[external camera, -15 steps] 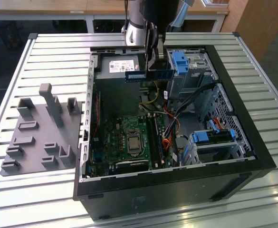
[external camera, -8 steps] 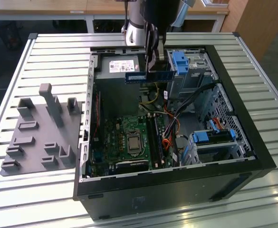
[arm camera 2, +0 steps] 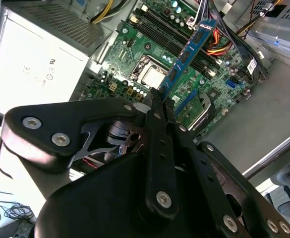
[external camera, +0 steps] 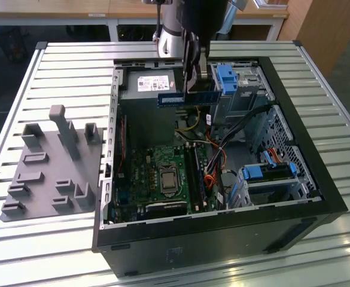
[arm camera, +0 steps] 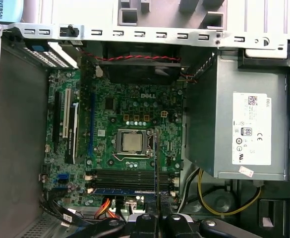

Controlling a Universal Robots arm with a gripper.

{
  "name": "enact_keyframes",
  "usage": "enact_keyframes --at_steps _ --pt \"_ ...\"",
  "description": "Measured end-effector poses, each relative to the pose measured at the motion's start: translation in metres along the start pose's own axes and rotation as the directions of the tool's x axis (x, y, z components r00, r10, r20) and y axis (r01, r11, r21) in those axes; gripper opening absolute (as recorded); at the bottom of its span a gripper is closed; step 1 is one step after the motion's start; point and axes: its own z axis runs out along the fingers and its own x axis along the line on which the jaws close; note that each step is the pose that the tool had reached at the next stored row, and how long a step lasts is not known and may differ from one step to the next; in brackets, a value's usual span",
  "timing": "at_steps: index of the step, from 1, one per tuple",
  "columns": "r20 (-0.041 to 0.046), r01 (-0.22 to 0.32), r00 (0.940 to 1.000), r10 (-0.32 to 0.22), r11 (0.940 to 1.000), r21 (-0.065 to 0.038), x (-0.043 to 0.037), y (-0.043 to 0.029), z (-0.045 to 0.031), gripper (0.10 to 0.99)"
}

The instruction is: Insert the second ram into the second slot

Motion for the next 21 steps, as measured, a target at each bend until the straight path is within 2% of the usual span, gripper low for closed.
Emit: enact_keyframes --at_steps 21 --pt "-0.0007 0.0 1.0 0.0 1.0 0.0 0.0135 0.0004 -0.0002 0.137"
